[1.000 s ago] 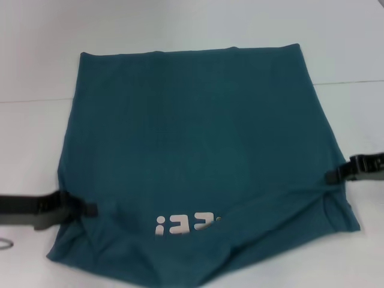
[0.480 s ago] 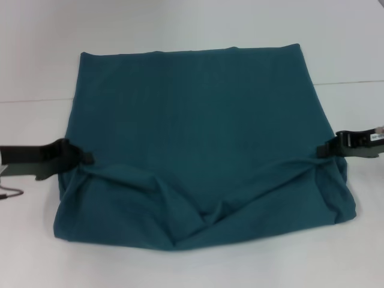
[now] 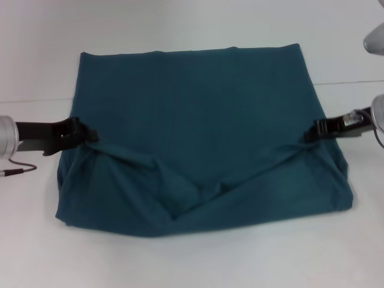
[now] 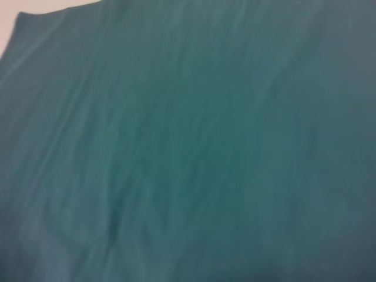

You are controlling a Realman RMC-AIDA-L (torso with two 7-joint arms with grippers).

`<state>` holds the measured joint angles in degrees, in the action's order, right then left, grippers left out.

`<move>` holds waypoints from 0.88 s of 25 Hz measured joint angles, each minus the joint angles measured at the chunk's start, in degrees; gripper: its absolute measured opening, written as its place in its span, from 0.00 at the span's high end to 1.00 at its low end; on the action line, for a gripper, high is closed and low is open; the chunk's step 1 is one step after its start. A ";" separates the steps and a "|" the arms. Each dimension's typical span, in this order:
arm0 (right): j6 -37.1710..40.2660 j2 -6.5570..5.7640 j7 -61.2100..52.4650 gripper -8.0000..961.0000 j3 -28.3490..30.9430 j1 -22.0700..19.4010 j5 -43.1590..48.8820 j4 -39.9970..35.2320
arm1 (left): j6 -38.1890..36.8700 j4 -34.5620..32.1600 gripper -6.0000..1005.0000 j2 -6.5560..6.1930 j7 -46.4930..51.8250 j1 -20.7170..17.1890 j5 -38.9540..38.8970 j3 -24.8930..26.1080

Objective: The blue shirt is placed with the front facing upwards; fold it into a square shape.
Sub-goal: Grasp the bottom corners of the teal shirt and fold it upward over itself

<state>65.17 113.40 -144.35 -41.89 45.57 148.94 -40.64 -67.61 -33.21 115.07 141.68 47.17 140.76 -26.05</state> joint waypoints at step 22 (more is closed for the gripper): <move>-16.27 0.09 -3.66 0.87 -1.91 4.19 2.31 4.35 | 9.85 0.87 0.95 -0.42 1.55 1.00 -0.20 -2.24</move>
<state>48.90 113.49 -148.01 -43.80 49.77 151.25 -36.29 -57.76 -32.34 114.65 143.24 48.16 140.56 -28.29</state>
